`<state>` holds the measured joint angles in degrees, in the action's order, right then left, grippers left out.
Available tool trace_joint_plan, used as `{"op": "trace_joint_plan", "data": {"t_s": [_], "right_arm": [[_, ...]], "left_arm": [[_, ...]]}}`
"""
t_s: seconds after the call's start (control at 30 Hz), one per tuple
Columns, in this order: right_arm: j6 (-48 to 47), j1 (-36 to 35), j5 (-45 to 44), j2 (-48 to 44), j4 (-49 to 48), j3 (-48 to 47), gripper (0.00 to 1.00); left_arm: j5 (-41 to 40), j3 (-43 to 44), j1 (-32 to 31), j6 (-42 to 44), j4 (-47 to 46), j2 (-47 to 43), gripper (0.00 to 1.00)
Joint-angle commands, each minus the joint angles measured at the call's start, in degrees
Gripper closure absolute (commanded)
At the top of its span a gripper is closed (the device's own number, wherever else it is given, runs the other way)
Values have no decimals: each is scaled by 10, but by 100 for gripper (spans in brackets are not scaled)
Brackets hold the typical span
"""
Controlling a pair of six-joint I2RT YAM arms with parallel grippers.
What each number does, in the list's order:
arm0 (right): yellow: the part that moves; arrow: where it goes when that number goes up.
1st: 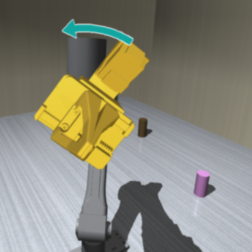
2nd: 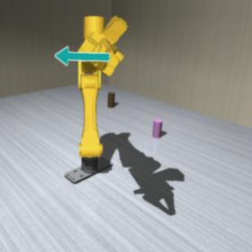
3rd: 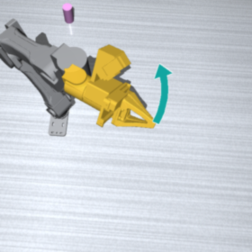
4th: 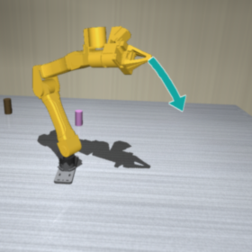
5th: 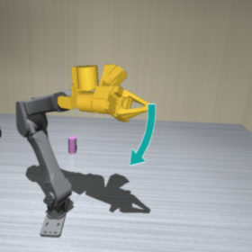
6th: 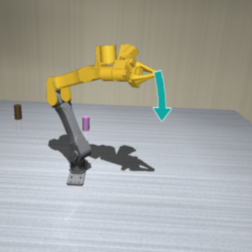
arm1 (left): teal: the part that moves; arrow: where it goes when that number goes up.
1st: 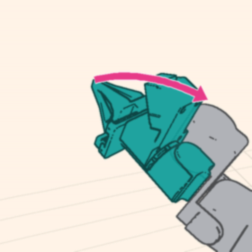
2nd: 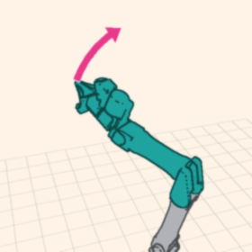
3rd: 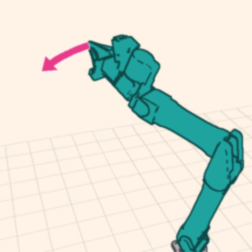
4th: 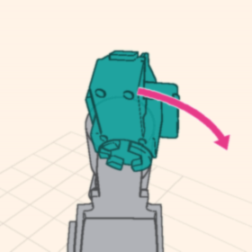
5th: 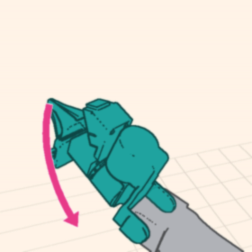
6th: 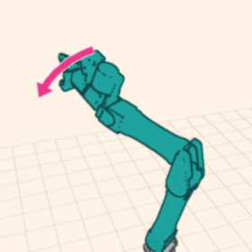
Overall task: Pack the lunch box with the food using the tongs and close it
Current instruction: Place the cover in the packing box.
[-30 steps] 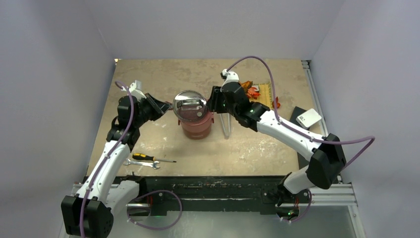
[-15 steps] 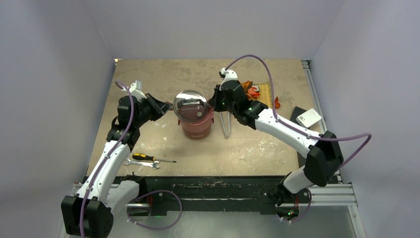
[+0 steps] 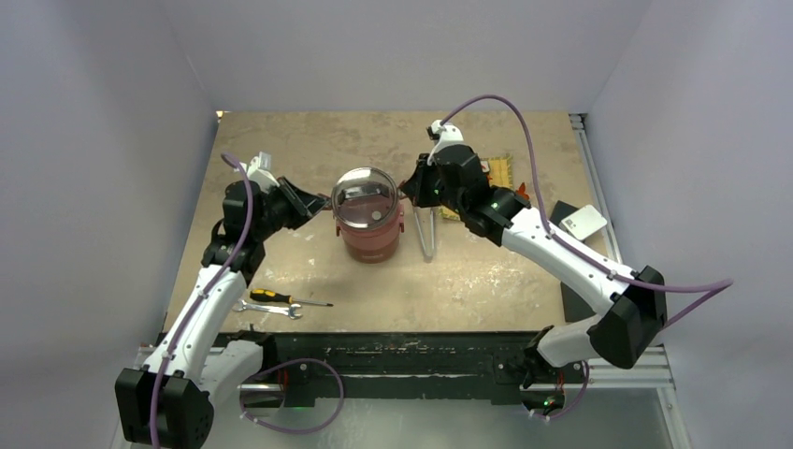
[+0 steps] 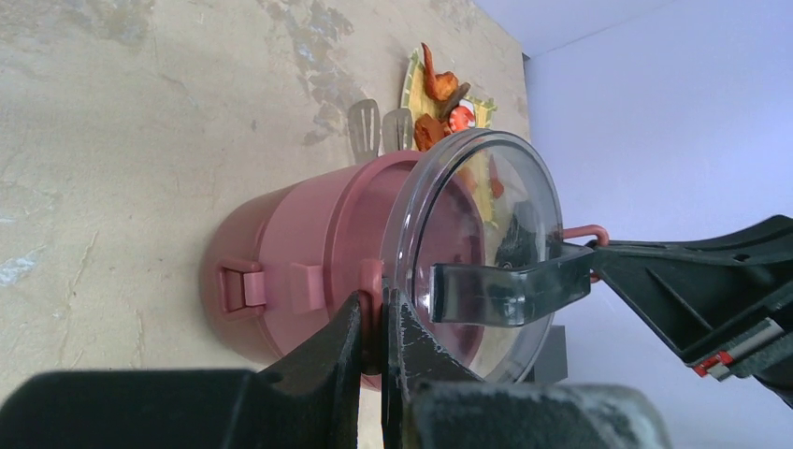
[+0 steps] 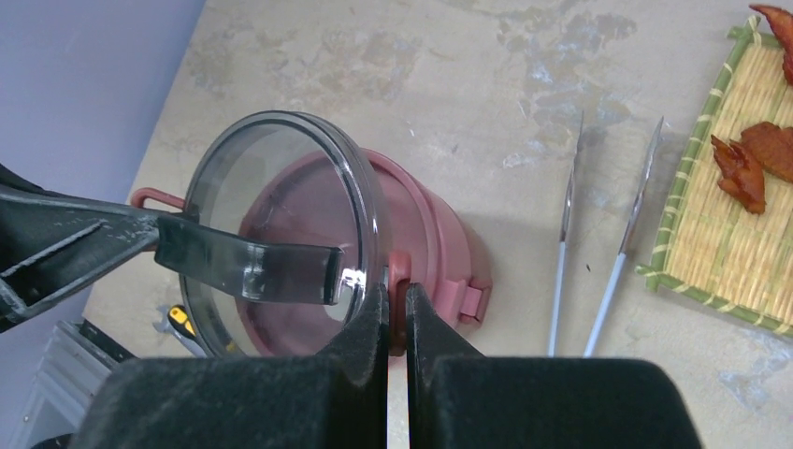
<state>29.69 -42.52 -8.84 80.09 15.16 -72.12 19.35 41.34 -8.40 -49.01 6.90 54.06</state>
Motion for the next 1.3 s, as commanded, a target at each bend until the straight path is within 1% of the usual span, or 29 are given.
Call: {"op": "trace_joint_plan", "data": {"t_s": [0.0,0.3,0.6,0.87,1.27], "right_arm": [[-16,16,35,-1,21,-9,100],[-14,29,48,26,13,9,100],[-9,32,48,25,17,24,100],[-3,32,79,23,8,42,100],[5,32,87,8,13,53,100]], "left_arm": [[24,3,-4,-2,-21,15,100],[12,9,-4,47,-7,50,100],[2,13,-4,78,6,77,100],[-33,24,-4,102,35,70,100],[-31,16,-4,104,43,65,100]]}}
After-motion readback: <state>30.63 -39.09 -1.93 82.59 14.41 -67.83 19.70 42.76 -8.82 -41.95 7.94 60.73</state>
